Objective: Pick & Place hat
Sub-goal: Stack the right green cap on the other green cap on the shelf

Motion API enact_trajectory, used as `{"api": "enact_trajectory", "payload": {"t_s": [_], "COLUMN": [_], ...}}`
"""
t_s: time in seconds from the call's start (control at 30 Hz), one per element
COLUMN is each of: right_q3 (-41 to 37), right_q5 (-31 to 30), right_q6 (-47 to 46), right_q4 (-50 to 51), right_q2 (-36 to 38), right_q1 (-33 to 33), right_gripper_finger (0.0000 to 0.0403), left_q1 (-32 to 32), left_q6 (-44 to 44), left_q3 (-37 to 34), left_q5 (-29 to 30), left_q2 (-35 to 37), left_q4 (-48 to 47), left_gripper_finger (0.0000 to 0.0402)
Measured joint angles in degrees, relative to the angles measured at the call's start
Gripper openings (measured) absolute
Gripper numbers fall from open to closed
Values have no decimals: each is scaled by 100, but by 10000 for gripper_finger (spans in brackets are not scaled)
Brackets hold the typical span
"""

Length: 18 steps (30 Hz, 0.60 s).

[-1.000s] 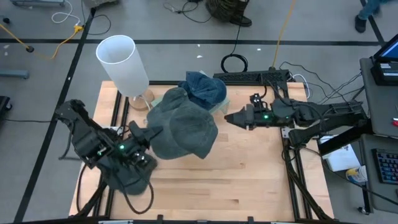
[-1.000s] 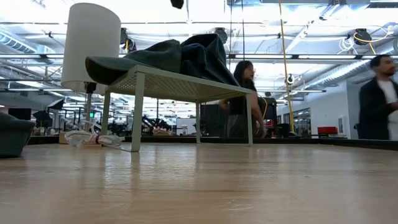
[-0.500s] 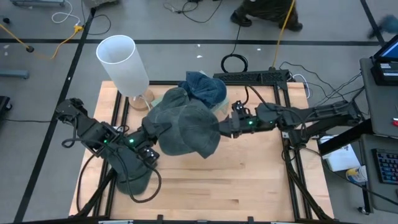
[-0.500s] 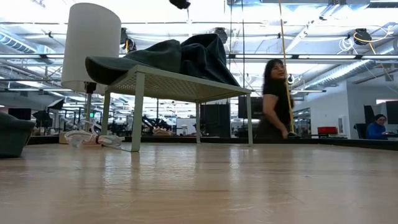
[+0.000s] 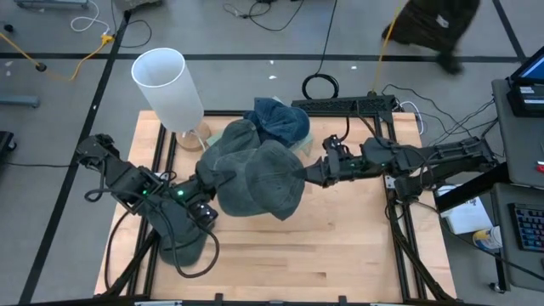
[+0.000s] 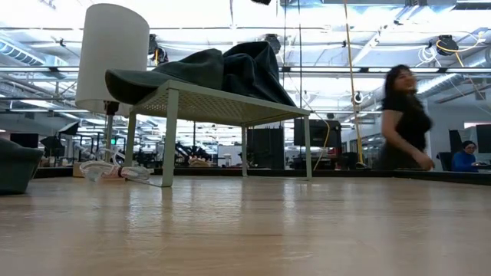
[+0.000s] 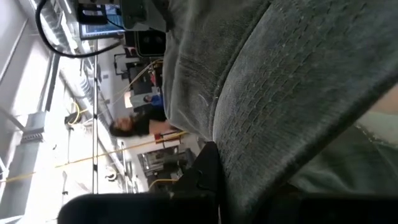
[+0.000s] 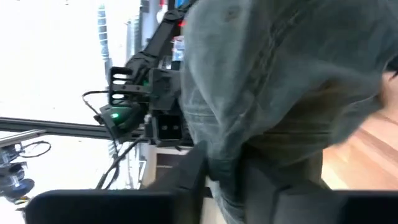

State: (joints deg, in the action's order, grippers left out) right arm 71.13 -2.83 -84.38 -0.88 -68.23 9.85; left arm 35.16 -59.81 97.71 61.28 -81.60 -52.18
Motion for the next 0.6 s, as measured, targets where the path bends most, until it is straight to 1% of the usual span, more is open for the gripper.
{"api": "enact_trajectory", "payload": {"t_s": [0.07,0.13,0.2,0.27,0.37,0.47,0.6], "right_q3": [0,0,0,0,0,0,0], "right_q5": [-2,-4,-4,-3,-2,2,-6], "right_q6": [102,252,260,262,469,776,1199], "right_q4": [-158,-283,-298,-360,-499,-516,-496], "right_q2": [0,2,23,50,172,362,607], "right_q1": [0,0,0,0,0,-25,-62], "right_gripper_finger": [25,21,23,24,21,21,21], "left_q1": [-17,-18,-20,-20,-58,-66,-63], "left_q6": [54,166,429,858,1583,2594,3782], "left_q3": [0,0,0,0,0,0,0], "left_q5": [2,8,4,-65,-527,-896,-1189], "left_q2": [0,0,0,0,0,0,0], "left_q4": [2,4,2,0,2,-5,-246], "left_gripper_finger": [6,9,24,48,87,127,184]}}
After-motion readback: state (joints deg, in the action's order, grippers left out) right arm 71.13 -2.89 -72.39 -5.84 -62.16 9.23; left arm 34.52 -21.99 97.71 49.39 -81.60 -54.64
